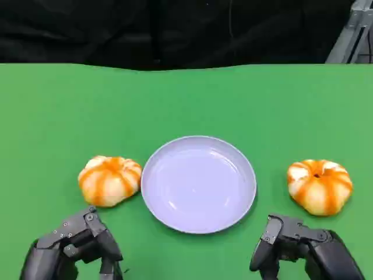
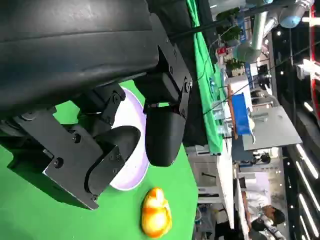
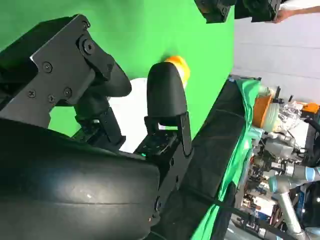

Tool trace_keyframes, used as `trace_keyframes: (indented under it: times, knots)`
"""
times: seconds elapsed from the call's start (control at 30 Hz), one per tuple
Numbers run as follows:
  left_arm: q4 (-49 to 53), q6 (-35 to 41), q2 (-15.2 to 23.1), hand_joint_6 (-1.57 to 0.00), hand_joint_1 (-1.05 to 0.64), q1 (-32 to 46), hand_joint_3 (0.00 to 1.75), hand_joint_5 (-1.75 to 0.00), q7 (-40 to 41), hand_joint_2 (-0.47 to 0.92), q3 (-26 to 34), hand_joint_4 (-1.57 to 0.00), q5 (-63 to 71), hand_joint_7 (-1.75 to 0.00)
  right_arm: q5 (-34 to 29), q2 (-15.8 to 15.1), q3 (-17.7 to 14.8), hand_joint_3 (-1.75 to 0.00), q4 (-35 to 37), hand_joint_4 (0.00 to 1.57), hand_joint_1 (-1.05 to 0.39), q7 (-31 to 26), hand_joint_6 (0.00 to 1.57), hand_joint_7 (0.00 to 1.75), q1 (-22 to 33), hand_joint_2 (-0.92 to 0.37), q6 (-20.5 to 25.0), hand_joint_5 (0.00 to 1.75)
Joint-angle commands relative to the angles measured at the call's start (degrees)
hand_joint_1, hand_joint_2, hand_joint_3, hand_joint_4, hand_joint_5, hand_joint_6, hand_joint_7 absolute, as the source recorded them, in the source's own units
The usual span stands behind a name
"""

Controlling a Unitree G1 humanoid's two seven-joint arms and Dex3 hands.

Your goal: Grasp the bread from the table and place it into the plate.

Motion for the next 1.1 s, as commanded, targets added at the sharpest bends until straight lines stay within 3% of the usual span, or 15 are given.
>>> trace_keyframes:
  times: [0.03, 0.73, 0.83, 1.1]
  knots:
    - [0.0, 0.0, 0.6, -0.79, -0.02, 0.0, 1.44, -1.72, -0.3, 0.38, 0.3, -0.86, -0.5, -1.58, 0.8, -0.2, -0.3, -1.34, -0.1, 0.88, 0.06, 0.0, 0.78, 1.36, 0.0, -0.37, -0.3, 1.61]
    - [0.4, -0.2, 0.4, -0.79, -0.03, -0.3, 1.43, -1.71, 0.0, 0.38, 0.4, -0.85, -0.1, -1.56, 0.3, -0.2, -0.2, -1.36, -0.6, 0.87, 0.08, -0.2, 0.78, 1.38, 0.1, -0.36, 0.0, 1.63]
    - [0.5, 0.3, 0.6, -0.79, -0.03, -0.5, 1.41, -1.58, -0.5, 0.38, 0.5, -0.82, -0.9, -1.4, 0.2, -0.2, 0.0, -1.36, -0.7, 0.87, 0.08, -0.4, 0.78, 1.38, 0.4, -0.36, -0.3, 1.62]
    - [-4.8, 11.0, 4.8, -0.7, -0.16, -4.2, 0.84, -1.06, 1.4, 0.6, 2.1, -0.62, 7.6, -0.66, 0.2, -0.1, 0.4, -1.39, -2.7, 0.86, 0.09, -0.5, 0.77, 1.39, 1.1, -0.37, 1.6, 1.64]
